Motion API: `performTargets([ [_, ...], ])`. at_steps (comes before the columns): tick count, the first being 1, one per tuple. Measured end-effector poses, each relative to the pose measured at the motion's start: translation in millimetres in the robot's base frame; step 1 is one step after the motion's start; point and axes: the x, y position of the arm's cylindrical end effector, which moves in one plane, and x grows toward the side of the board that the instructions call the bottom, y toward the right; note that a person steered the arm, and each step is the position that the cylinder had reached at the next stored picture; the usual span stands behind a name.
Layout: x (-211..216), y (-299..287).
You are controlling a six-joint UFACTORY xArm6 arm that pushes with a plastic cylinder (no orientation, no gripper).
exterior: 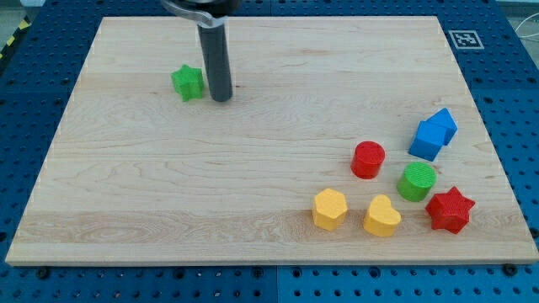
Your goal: Push the red star closer to the blue cube
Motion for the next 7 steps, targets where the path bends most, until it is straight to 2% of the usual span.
performTargets([
  [1,30,35],
  [2,81,40],
  [3,114,51],
  [4,163,45],
  [5,226,64],
  [6,227,75],
  [7,227,152],
])
